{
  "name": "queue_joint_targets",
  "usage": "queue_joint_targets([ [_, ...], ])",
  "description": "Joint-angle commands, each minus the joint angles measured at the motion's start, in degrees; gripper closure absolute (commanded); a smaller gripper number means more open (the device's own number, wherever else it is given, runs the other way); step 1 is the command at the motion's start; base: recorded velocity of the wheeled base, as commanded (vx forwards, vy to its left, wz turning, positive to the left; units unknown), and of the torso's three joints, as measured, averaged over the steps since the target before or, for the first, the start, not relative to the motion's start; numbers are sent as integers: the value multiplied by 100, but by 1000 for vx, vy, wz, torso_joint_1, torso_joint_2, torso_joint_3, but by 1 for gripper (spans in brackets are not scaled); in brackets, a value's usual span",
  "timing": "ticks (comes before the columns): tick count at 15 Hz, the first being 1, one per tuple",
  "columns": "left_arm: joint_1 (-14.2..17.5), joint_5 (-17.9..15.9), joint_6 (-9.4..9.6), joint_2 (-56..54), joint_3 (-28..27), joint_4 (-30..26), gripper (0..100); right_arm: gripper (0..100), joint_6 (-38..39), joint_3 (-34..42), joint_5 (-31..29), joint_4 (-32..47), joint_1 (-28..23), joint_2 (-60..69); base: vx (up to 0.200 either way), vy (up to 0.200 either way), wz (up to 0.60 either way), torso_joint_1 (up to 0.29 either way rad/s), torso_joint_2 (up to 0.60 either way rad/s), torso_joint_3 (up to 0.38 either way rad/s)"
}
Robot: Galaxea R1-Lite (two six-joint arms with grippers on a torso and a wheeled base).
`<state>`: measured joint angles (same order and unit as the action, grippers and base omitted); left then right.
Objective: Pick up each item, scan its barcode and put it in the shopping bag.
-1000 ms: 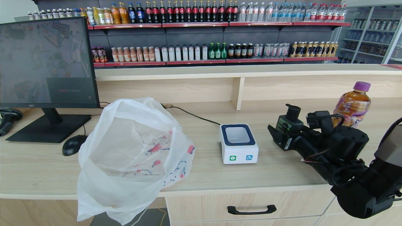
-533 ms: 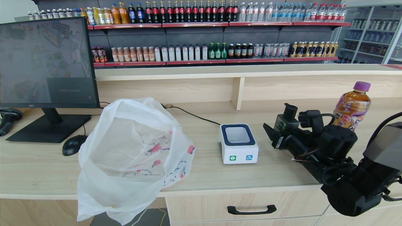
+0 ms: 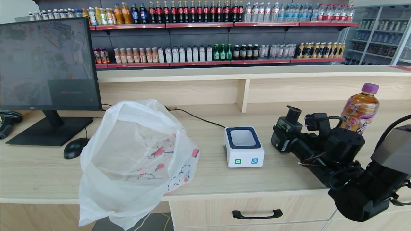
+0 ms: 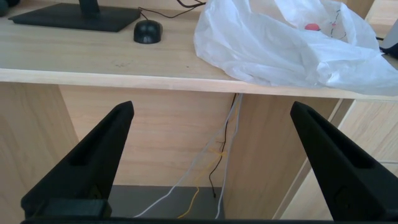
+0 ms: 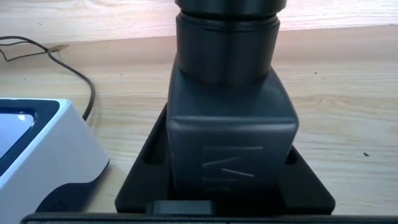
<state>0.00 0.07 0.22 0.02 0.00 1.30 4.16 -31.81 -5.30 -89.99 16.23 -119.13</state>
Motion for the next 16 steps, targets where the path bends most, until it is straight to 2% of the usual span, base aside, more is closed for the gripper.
queue_joint_targets([
  [1,0,1,-4,-2,0,1,0,100,-3,34,-6,-1,3,56,0,0,0,0,0,0],
  [8,-9,1,-4,-2,0,10,0,100,-11,52,-6,-1,3,329,0,0,0,0,0,0],
  [10,0,1,-4,-2,0,19,0,100,-11,254,-6,-1,21,513,0,0,0,0,0,0],
  [16,0,1,-75,-2,0,19,0,100,-231,1616,29,-1,179,2201,0,0,0,0,0,0],
])
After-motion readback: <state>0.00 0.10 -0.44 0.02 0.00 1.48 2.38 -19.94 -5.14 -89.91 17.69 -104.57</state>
